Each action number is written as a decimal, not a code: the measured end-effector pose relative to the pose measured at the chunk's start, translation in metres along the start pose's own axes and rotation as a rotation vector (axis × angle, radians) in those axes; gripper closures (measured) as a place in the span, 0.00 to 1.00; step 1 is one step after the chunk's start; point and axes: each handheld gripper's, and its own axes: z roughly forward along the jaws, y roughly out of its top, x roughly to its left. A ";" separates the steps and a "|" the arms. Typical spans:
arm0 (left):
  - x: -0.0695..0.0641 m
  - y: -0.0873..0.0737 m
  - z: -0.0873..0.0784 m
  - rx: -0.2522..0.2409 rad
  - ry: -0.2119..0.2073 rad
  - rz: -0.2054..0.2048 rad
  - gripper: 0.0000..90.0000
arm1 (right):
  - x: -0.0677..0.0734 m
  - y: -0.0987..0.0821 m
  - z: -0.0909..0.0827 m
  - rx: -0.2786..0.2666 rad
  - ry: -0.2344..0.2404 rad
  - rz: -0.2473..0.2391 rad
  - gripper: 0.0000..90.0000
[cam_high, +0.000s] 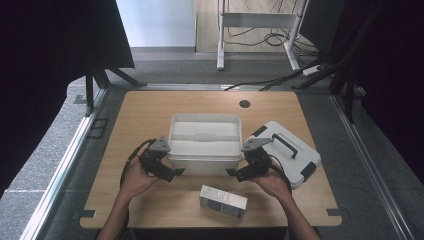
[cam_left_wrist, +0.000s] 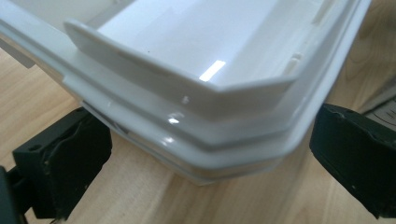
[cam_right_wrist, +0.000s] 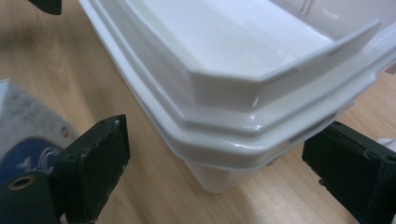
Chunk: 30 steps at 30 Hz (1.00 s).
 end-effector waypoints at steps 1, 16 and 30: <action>-0.002 -0.001 -0.001 0.003 0.000 0.003 0.00 | 0.002 -0.001 -0.001 0.001 -0.001 -0.003 0.08; -0.020 -0.014 -0.012 0.007 -0.021 0.040 0.00 | 0.021 -0.010 -0.011 0.008 0.026 -0.018 0.07; 0.000 -0.032 -0.033 0.060 0.022 0.083 0.00 | -0.001 -0.056 -0.005 0.120 -0.053 0.030 0.00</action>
